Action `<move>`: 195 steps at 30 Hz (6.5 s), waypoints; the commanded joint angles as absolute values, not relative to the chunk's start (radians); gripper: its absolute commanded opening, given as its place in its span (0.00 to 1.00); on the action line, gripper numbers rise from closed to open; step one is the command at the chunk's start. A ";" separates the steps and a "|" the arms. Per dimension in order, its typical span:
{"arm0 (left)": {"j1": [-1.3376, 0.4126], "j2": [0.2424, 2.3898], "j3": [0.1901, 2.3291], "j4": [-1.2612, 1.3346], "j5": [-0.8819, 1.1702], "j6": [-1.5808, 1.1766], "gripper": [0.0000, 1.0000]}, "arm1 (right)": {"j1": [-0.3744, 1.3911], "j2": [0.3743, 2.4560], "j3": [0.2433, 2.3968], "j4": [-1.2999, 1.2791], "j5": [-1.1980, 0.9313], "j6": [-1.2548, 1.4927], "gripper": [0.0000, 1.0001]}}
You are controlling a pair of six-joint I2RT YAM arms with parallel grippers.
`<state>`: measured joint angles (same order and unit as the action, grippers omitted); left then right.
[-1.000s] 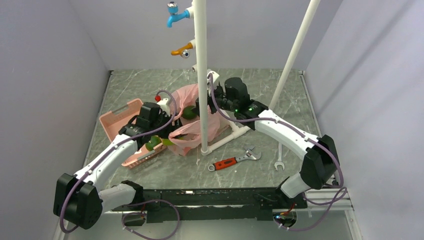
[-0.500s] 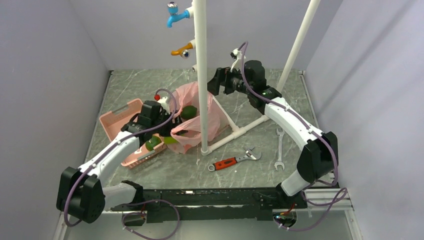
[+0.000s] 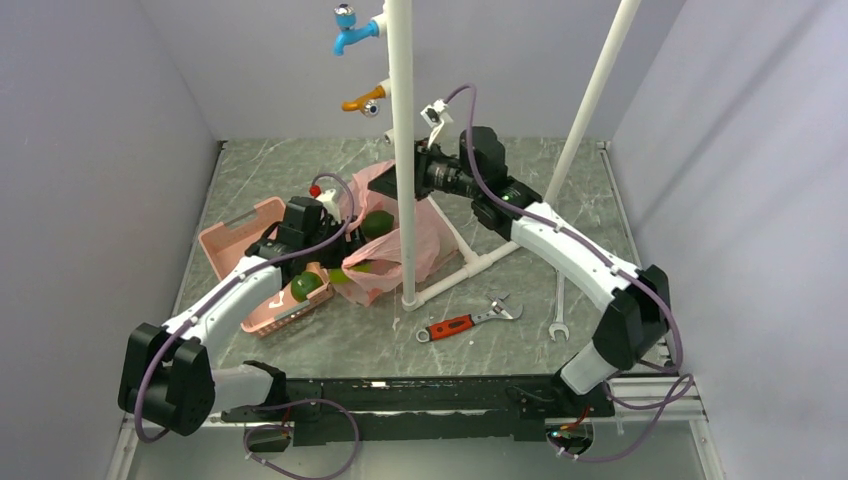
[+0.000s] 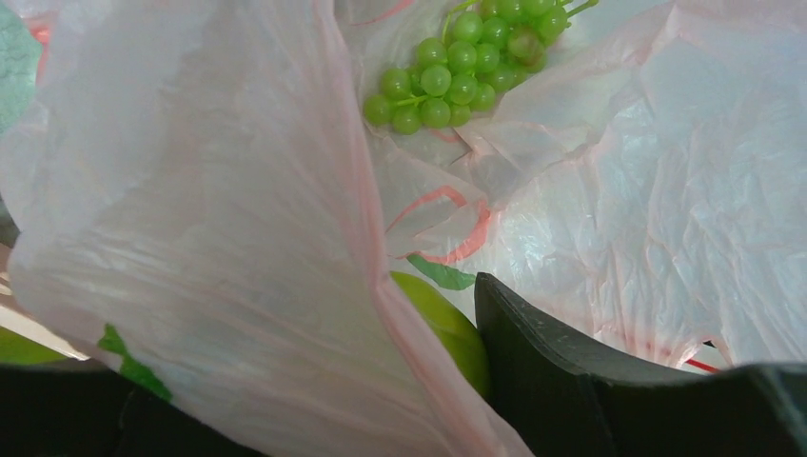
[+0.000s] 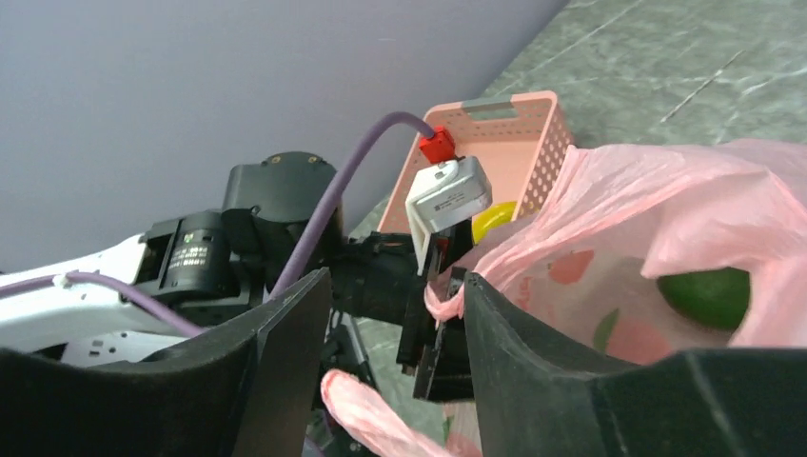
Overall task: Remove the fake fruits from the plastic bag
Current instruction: Take out the fake fruit from the plastic bag, then place the fake fruit in the bin, then adjust the plastic bag at the center of the board.
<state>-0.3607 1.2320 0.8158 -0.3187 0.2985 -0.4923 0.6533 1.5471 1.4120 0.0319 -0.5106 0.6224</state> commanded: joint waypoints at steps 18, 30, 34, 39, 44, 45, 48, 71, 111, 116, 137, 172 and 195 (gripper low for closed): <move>-0.359 1.179 0.810 -0.282 0.310 -0.496 0.00 | 0.708 1.771 1.390 0.286 -0.602 0.843 0.58; -0.359 1.159 0.785 -0.295 0.295 -0.484 0.00 | 0.709 1.790 1.389 0.396 -0.566 0.918 0.38; -0.359 1.139 0.768 -0.300 0.283 -0.483 0.00 | 0.707 1.826 1.412 0.407 -0.574 0.938 0.33; -0.358 1.131 0.766 -0.307 0.280 -0.483 0.00 | 0.709 1.855 1.421 0.439 -0.580 0.971 0.31; -0.360 1.125 0.760 -0.293 0.294 -0.477 0.00 | 0.707 1.852 1.420 0.426 -0.530 0.950 0.02; -0.360 1.119 0.750 -0.284 0.302 -0.472 0.00 | 0.704 1.852 1.422 0.422 -0.511 0.945 0.00; -0.360 1.111 0.714 -0.256 0.350 -0.453 0.00 | 0.696 1.872 1.450 0.384 -0.466 0.933 0.00; -0.357 0.971 0.713 -0.323 0.288 -0.406 0.00 | 0.641 1.716 1.383 0.233 -0.689 0.350 0.85; -0.351 0.913 0.669 -0.323 0.305 -0.420 0.00 | 0.746 1.902 1.446 0.519 -0.582 -0.274 0.00; -0.351 0.832 0.622 -0.295 0.264 -0.400 0.00 | 0.694 1.928 1.476 0.483 -0.431 -0.123 0.00; -0.284 0.815 0.936 -0.642 -0.295 -0.489 0.00 | 0.587 1.855 1.343 0.431 -0.300 -0.050 0.00; 0.112 0.822 0.759 -0.489 0.236 -0.519 0.99 | 0.578 1.572 1.547 -0.462 -0.173 0.527 1.00; -0.150 1.034 0.790 -0.197 0.535 -0.679 0.90 | 0.672 1.482 1.200 -0.308 -0.048 0.880 0.53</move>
<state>-0.1463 0.9203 0.7238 -0.2775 0.4942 -0.6563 0.6933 1.5417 1.2793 -0.4423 -0.0490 0.8577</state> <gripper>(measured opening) 0.905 0.601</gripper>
